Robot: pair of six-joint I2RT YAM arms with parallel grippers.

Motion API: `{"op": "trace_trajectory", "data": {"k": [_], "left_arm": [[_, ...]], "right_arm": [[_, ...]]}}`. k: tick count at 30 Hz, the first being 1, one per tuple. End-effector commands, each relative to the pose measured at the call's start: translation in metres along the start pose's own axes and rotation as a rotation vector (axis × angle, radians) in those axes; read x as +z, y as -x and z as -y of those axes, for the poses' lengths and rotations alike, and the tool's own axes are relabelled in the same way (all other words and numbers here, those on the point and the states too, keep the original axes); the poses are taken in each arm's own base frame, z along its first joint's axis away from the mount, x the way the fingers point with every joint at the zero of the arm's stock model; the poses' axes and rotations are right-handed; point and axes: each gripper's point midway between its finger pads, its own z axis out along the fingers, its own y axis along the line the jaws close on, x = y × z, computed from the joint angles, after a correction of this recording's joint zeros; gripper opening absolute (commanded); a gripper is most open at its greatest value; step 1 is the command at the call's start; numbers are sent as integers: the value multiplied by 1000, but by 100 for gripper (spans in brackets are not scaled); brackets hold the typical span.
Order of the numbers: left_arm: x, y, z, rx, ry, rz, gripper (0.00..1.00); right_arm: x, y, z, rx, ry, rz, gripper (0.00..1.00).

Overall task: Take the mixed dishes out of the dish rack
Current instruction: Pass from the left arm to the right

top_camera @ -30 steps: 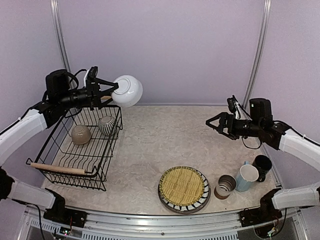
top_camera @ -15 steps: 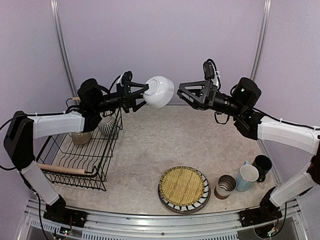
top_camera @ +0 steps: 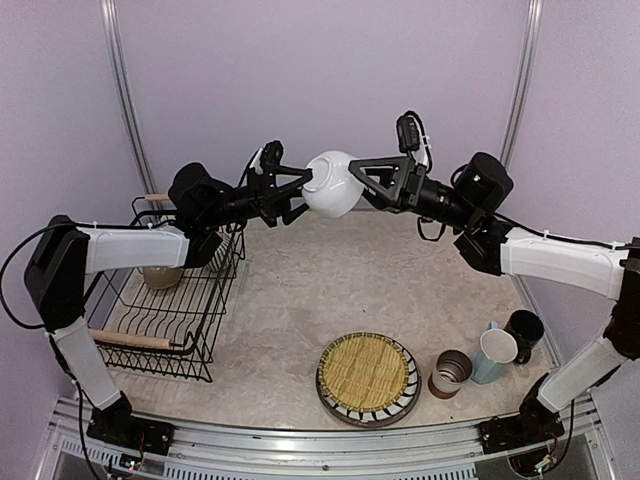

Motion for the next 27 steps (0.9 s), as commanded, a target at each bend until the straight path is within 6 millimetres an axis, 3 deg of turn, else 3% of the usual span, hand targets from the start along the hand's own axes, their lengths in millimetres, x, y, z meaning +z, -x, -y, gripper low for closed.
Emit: {"op": "trace_trajectory", "data": {"k": [1, 5, 10, 16, 17, 20, 26, 27], "left_arm": [[5, 5, 17, 70, -36, -11, 30], [7, 6, 14, 55, -54, -10, 29], [7, 6, 8, 50, -47, -15, 30], [3, 4, 4, 59, -20, -31, 36], [2, 4, 2, 60, -13, -33, 39], [-6, 4, -3, 69, 19, -13, 63], [-34, 8, -10, 88, 99, 12, 98], [-40, 8, -9, 94, 115, 14, 99]], "right_arm": [[1, 4, -23, -5, 81, 11, 54], [5, 2, -32, 28, 157, 12, 37], [10, 2, -34, 41, 191, 9, 25], [12, 5, -35, 38, 195, 12, 3], [12, 6, -36, 33, 193, 14, 0], [12, 6, -34, 23, 172, 10, 0], [5, 2, -29, 4, 112, 9, 0], [2, 0, -27, 4, 98, 9, 0]]}}
